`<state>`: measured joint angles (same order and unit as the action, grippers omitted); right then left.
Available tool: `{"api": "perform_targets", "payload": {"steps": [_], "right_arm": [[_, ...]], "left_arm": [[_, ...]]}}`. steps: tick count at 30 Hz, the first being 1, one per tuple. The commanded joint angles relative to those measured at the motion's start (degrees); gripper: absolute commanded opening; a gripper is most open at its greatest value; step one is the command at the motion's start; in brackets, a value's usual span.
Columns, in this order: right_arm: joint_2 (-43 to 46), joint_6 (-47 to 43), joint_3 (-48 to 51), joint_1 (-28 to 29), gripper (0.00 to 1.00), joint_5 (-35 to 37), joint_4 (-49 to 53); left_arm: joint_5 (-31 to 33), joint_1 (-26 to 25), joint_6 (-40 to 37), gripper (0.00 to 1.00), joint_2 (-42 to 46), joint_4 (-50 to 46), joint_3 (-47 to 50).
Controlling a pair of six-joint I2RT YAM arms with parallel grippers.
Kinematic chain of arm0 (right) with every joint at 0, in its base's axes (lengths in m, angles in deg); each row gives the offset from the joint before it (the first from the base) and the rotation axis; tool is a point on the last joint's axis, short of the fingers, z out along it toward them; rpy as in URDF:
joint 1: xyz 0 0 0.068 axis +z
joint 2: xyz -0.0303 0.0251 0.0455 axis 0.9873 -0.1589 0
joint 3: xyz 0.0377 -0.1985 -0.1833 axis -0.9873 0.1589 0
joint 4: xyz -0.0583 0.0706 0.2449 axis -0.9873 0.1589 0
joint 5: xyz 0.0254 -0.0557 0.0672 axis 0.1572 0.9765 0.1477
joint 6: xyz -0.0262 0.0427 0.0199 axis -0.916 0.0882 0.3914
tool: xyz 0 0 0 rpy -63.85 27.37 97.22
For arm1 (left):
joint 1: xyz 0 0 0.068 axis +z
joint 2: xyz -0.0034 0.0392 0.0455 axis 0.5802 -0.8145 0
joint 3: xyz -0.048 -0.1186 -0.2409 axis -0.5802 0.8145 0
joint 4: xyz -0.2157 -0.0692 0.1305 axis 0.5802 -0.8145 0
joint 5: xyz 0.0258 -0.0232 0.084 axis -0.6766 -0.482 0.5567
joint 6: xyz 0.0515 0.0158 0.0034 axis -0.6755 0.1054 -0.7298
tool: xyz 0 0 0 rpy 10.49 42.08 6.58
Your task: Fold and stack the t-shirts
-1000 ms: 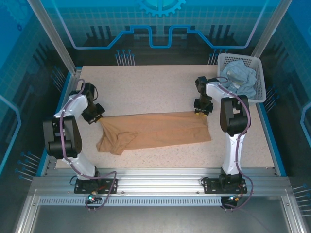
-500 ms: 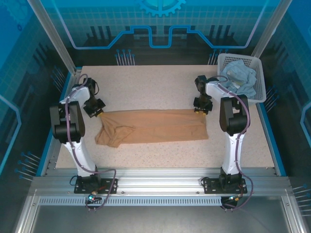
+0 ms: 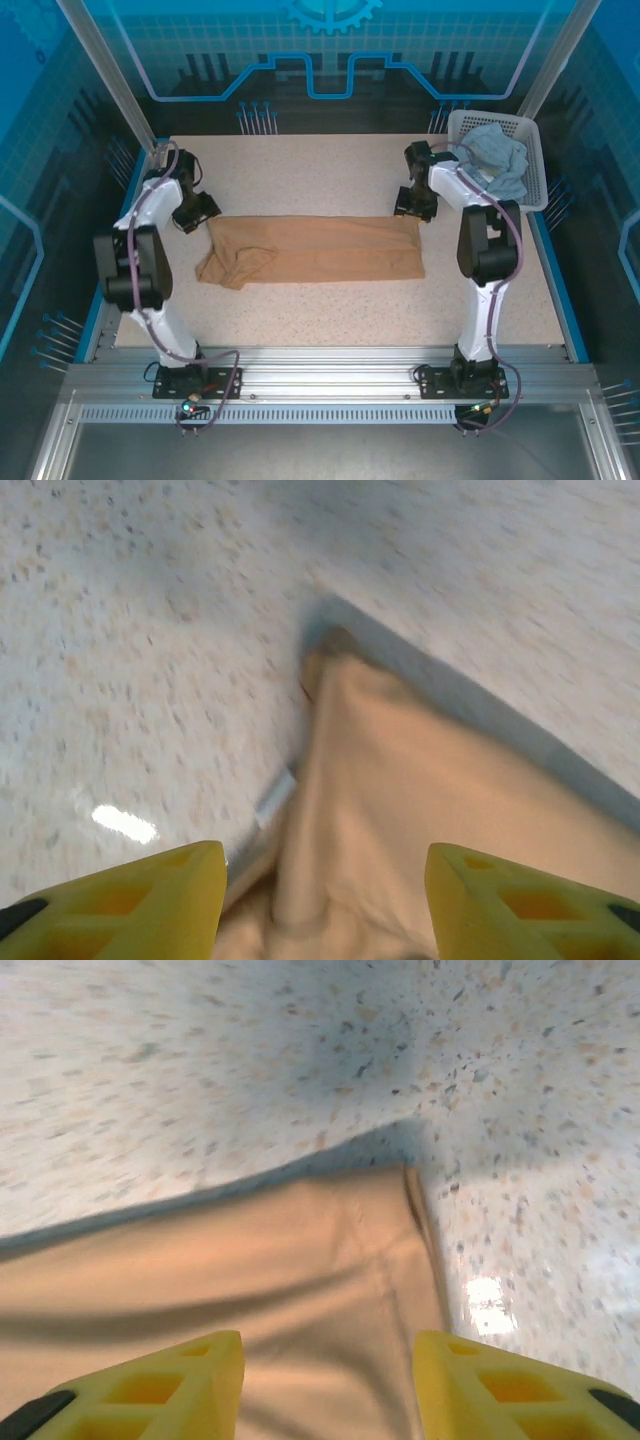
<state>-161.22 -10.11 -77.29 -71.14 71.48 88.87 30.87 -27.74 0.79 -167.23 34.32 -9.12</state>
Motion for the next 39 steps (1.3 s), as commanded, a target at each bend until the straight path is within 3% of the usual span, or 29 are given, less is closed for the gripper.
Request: {"api": "perform_targets", "payload": {"steps": [1,6,11,21,28,39], "right_arm": [[8.5,0.8,4.0,2.5,0.50,-3.5,-1.7],[15.5,2.4,10.1,6.5,0.50,-7.1,-4.3],[19.8,4.0,14.4,9.9,0.50,-11.9,-6.6],[24.1,5.2,18.5,11.9,0.51,-12.5,-6.9],[23.8,4.7,18.2,11.8,0.50,-12.0,-6.1],[23.3,4.5,18.5,11.5,0.50,-12.3,-6.0]], "left_arm": [[-8.6,-3.2,0.0,0.55,6.7,0.8,7.5],[-13.2,-6.3,1.8,0.52,5.9,5.1,13.4],[-14.7,-7.1,-0.8,0.49,0.5,8.4,11.9],[-17.1,-8.4,-1.5,0.33,0.7,11.9,16.2],[-16.2,-10.0,-1.4,0.05,4.1,7.4,16.6],[-17.4,-14.8,3.4,0.00,9.9,1.0,19.0]]}}
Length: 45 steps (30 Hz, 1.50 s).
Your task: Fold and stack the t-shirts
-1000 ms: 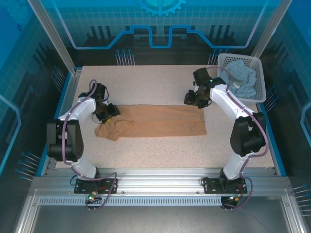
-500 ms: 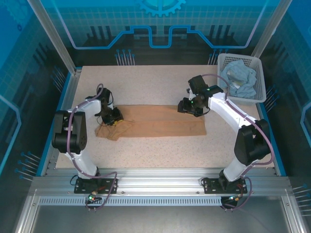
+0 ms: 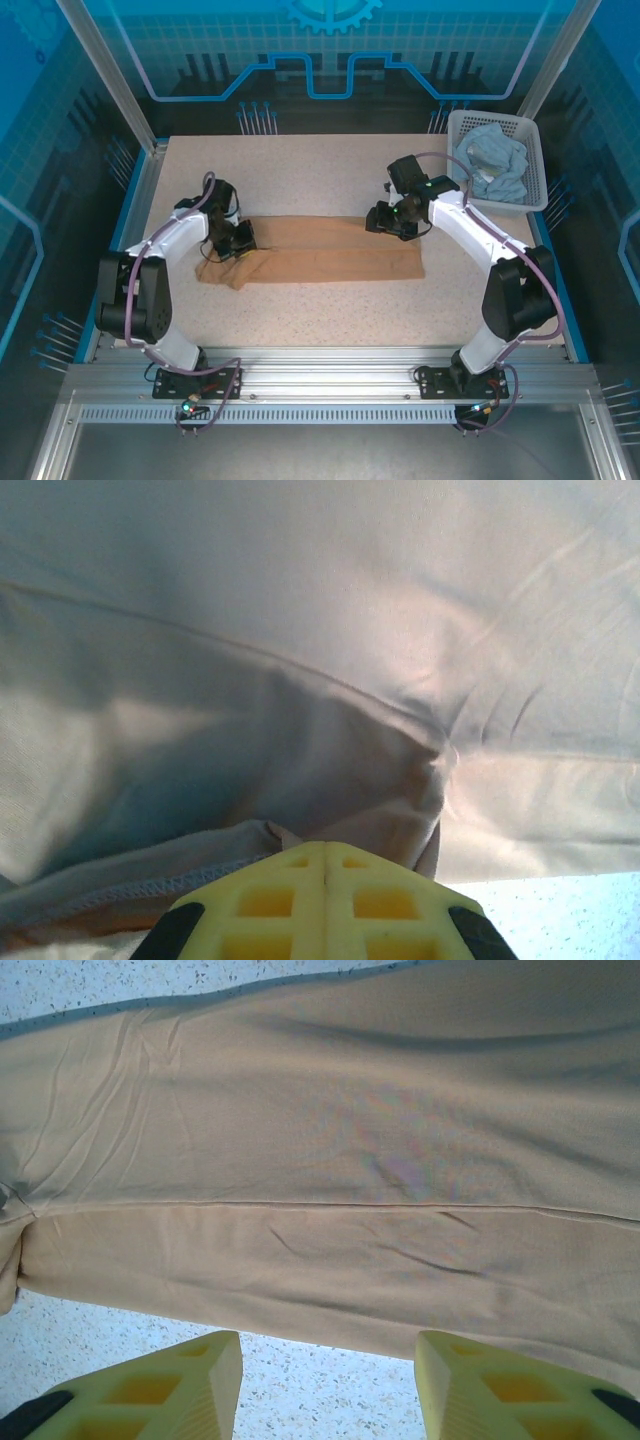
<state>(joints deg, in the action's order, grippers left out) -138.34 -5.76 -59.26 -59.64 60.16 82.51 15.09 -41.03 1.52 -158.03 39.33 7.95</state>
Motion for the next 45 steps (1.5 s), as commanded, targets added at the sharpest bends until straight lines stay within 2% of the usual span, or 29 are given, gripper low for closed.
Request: {"api": "perform_targets", "payload": {"steps": [1,5,8,10,14,17,19,26,29,34,37,42,45], "right_arm": [[0.5,0.0,0.6,0.0,0.50,-1.0,0.4],[0.7,-0.1,1.2,-0.2,0.50,-1.0,0.4],[1.1,-0.1,2.1,-0.5,0.50,-1.0,0.2],[1.2,-0.1,2.5,-0.6,0.50,-1.0,0.1],[1.6,-0.1,3.2,-0.8,0.50,-1.1,-0.1],[1.7,-0.1,3.6,-0.9,0.50,-1.1,-0.1],[1.8,-0.1,3.8,-1.1,0.49,-1.0,-0.1],[2.4,-0.2,5.0,-1.2,0.49,-1.0,-0.3],[2.6,0.1,5.6,-1.2,0.49,-1.4,-0.8],[2.6,0.2,5.9,-0.9,0.49,-1.5,-0.9],[2.8,0.1,5.8,-0.9,0.49,-1.2,-0.6],[3.0,0.0,6.0,-1.0,0.49,-1.0,-0.5],[2.8,0.3,6.1,-1.0,0.49,-1.3,-0.9]], "left_arm": [[-1.6,-2.1,3.3,0.00,0.7,-4.3,2.1],[-1.9,-5.2,6.0,0.01,1.1,-5.7,2.3],[-3.4,-8.2,9.1,0.06,1.1,-5.0,3.3],[-3.3,-10.3,10.9,0.12,0.5,-4.9,4.0],[-4.6,-12.8,15.2,0.34,-1.2,-2.7,5.9],[-8.5,-13.5,18.1,0.41,-2.0,0.5,7.3],[-8.2,-13.4,17.9,0.42,-1.8,-0.4,6.6],[1.9,-9.0,17.2,0.39,3.6,-5.2,4.8],[0.8,-7.8,18.4,0.41,1.7,-4.4,4.8],[0.4,-8.7,20.1,0.38,-1.2,-0.5,4.2],[-1.1,-9.9,20.8,0.37,-3.2,-0.1,3.0],[0.5,-12.4,22.0,0.37,-3.0,-1.5,2.1],[-0.3,-13.0,22.0,0.33,-5.3,-1.5,2.4]]}}
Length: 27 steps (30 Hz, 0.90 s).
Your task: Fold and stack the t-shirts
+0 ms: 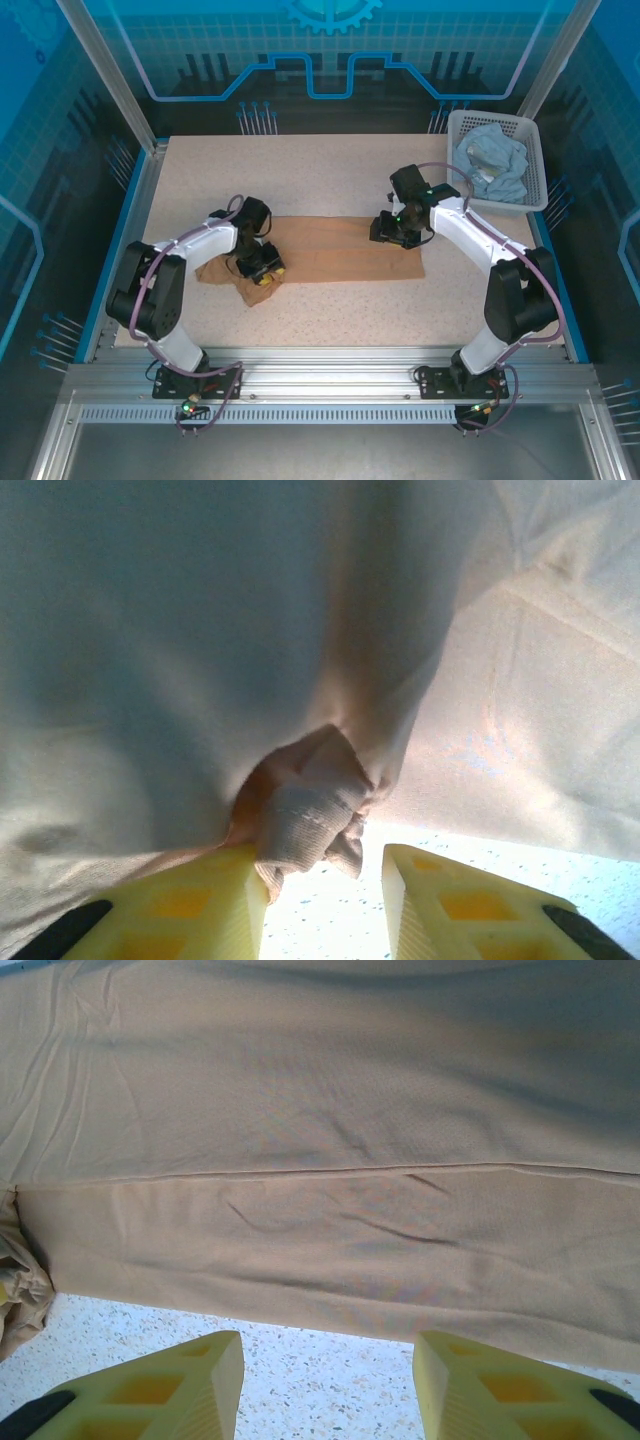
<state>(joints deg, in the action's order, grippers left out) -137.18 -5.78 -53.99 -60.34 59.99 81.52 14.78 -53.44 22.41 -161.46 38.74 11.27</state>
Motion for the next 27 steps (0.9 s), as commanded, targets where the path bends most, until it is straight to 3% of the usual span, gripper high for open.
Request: {"api": "perform_targets", "payload": {"steps": [1,5,9,14,19,27], "right_arm": [[1.5,0.3,0.7,-0.3,0.49,-1.2,0.1],[1.1,0.0,-0.1,-0.3,0.49,-1.0,0.4],[1.0,-0.2,-0.3,-0.5,0.49,-1.1,0.4],[0.3,-0.3,0.7,-0.7,0.49,-1.5,-0.4],[-1.7,0.0,0.9,-1.9,0.49,-4.2,-1.7],[-7.5,4.5,-0.6,-6.0,0.49,-7.3,-3.0]], "left_arm": [[-0.5,-0.9,1.0,0.31,-2.7,-0.7,-0.7],[-3.8,-1.9,0.2,0.30,-3.1,0.6,0.5],[-3.2,-0.5,-2.5,0.37,3.2,-0.3,1.0],[2.0,10.7,-7.1,0.36,11.3,-6.1,2.9],[4.3,21.2,-14.8,0.34,9.4,-6.4,2.8],[4.3,24.7,-21.4,0.36,2.4,-0.7,1.8]]}}
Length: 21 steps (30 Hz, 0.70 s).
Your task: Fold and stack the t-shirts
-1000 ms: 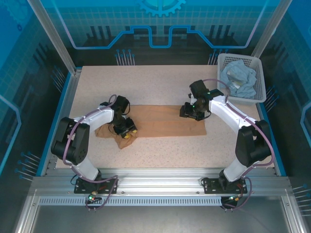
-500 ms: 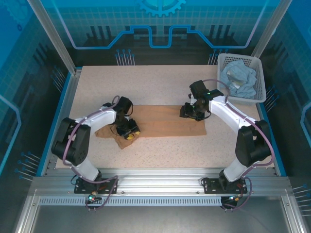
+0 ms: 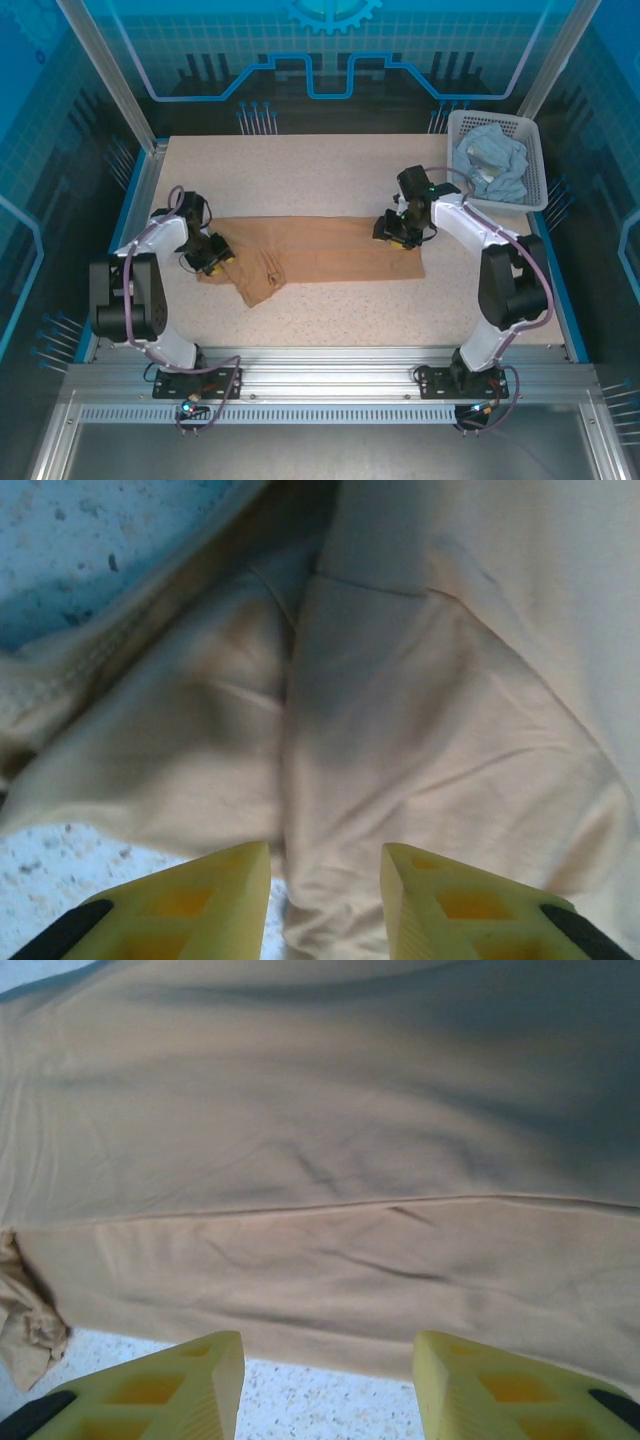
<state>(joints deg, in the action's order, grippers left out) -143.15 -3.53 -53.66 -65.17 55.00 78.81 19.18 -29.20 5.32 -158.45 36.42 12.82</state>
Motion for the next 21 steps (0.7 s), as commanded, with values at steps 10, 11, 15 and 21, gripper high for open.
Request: {"api": "perform_targets", "payload": {"steps": [10,11,15,21], "right_arm": [[-5.4,3.1,-3.0,-2.3,0.49,-1.7,0.0],[-5.7,3.1,-3.1,-2.3,0.49,-1.3,0.2],[-6.9,3.3,-3.3,-2.6,0.48,-0.2,0.7],[-7.5,2.7,-3.0,-3.5,0.48,0.8,0.8]], "left_arm": [[-2.0,0.4,-4.3,0.29,-1.4,4.6,3.9],[-2.1,0.4,-4.4,0.27,-1.6,4.6,3.9],[-1.5,0.4,-3.9,0.16,-1.3,5.8,3.7],[-0.6,0.4,-3.1,0.00,1.1,6.0,1.4]]}}
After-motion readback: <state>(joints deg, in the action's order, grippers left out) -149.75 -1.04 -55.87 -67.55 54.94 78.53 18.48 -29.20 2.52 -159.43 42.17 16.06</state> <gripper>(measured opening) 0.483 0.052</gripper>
